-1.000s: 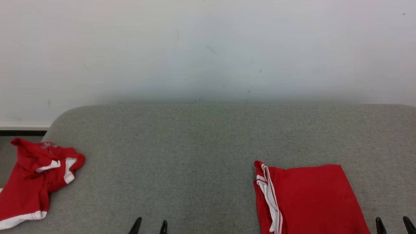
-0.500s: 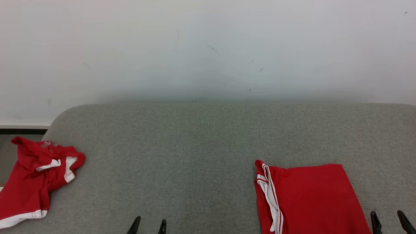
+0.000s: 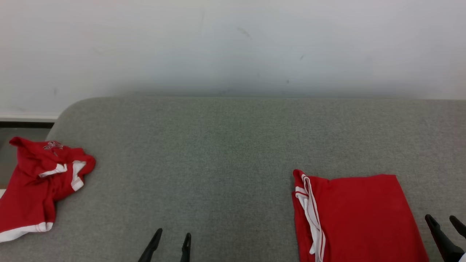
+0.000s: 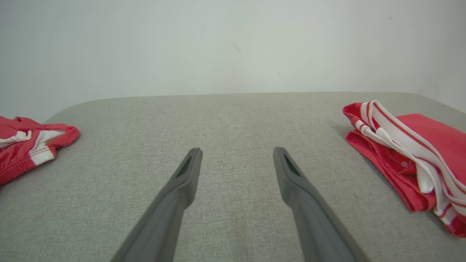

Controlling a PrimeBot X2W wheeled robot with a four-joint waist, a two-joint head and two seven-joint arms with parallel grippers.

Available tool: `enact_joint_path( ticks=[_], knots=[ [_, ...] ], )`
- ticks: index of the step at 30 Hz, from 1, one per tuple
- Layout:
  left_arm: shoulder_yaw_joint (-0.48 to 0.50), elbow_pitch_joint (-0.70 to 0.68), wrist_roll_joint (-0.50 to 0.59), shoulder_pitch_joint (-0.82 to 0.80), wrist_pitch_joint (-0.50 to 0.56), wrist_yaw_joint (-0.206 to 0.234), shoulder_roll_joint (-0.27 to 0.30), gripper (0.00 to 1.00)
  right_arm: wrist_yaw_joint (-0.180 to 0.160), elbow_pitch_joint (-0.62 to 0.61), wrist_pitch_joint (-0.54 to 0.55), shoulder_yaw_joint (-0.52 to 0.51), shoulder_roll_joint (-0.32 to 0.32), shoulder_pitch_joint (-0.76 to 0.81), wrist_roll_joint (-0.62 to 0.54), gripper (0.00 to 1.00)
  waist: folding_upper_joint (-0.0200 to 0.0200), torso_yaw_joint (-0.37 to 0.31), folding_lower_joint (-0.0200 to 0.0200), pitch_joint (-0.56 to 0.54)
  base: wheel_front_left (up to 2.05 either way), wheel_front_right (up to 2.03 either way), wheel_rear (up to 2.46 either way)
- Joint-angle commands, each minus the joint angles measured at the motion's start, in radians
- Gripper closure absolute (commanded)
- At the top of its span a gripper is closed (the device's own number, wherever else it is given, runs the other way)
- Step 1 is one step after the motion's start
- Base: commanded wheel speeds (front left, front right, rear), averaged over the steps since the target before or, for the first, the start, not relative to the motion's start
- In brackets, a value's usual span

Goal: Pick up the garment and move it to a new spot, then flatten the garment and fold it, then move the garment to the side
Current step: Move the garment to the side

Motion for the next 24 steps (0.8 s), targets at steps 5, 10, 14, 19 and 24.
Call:
enact_joint_path(
  ticks=[5,10,14,19,24],
  knots=[
    [-0.008,0.014,0.016,-0.038,-0.001,-0.01,0.003,0.0,0.0,0.057,0.181,0.039,-0.057,-0.079,0.138,0.0,0.0,0.061,0.0,0.077,0.0,0.0,0.0],
    [-0.009,0.02,0.025,-0.057,-0.001,-0.013,0.011,0.0,0.0,0.126,0.261,0.073,-0.058,-0.132,0.201,0.0,0.0,0.1,0.0,0.112,0.0,0.0,0.0],
    [-0.014,0.022,0.032,-0.074,-0.001,-0.015,0.015,0.0,0.0,0.174,0.306,0.096,-0.041,-0.165,0.265,0.0,0.0,0.125,0.0,0.13,0.0,0.0,0.0],
    [-0.024,0.025,0.032,-0.085,-0.001,-0.011,0.014,0.0,0.002,0.182,0.313,0.145,-0.008,-0.195,0.324,0.47,0.0,0.144,0.0,0.132,0.0,0.0,0.0],
    [-0.037,0.016,0.018,-0.086,-0.001,-0.001,0.01,0.0,0.002,0.154,0.267,0.181,-0.03,-0.219,0.364,1.0,0.0,0.134,0.0,0.132,0.0,0.0,0.0]
  ],
)
